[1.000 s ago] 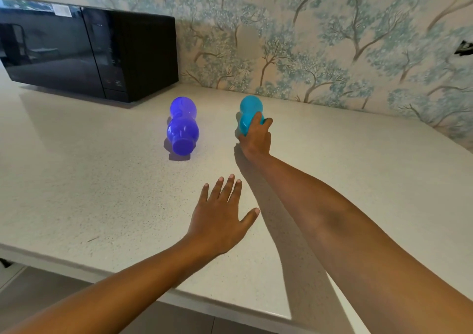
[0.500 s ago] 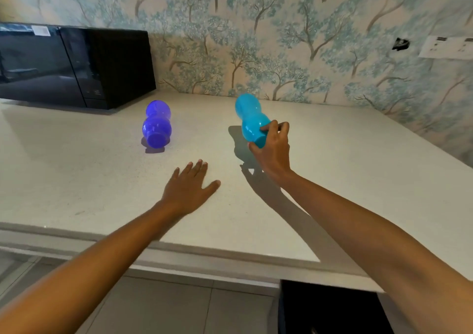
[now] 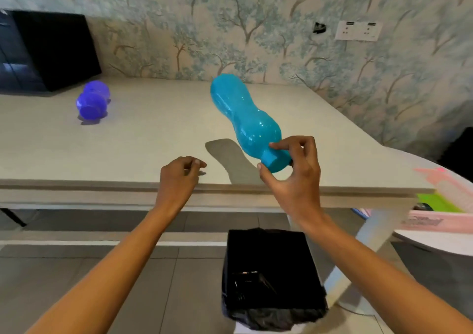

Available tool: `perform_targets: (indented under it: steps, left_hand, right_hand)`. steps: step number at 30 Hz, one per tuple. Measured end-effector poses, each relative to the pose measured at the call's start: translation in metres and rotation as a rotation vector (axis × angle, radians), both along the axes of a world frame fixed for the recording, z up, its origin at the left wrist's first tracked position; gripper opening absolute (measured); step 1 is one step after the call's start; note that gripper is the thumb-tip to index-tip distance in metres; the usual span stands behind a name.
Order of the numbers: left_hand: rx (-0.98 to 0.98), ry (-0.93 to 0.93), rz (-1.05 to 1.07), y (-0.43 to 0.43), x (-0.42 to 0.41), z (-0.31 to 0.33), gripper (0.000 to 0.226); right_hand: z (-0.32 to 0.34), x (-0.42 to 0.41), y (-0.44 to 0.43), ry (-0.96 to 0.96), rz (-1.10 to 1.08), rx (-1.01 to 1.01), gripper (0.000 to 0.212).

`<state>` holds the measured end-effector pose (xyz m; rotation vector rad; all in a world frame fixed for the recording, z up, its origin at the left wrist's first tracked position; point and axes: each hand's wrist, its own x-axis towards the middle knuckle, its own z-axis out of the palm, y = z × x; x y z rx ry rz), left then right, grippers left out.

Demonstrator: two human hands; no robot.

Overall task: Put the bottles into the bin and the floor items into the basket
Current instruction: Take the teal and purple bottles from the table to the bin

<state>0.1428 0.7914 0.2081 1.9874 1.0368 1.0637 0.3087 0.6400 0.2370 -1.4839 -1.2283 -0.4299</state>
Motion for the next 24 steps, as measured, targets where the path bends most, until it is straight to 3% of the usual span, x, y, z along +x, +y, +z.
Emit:
perform_targets:
  steps: [4, 8, 11, 17, 24]
  left_hand:
    - [-0.049, -0.222, -0.014, -0.07, 0.016, -0.002, 0.021]
    - [-0.429, -0.643, -0.076, -0.116, 0.029, -0.011, 0.031]
    - [-0.649, -0.764, -0.138, -0.132, 0.033, -0.022, 0.034]
    - [-0.738, -0.588, -0.233, -0.149, 0.031, -0.058, 0.035]
    - [-0.823, -0.157, -0.032, -0.138, 0.017, -0.156, 0.021]
  right_hand:
    - [-0.013, 0.013, -0.073, 0.08, 0.041, 0.069, 0.037]
    - [-0.032, 0.026, -0.134, 0.222, 0.07, 0.137, 0.035]
    - [-0.05, 0.032, -0.166, 0.366, 0.123, 0.178, 0.036]
    - [-0.095, 0.032, -0.193, 0.504, 0.106, 0.135, 0.04]
    - [-0.193, 0.039, -0.169, 0.918, -0.081, -0.063, 0.033]
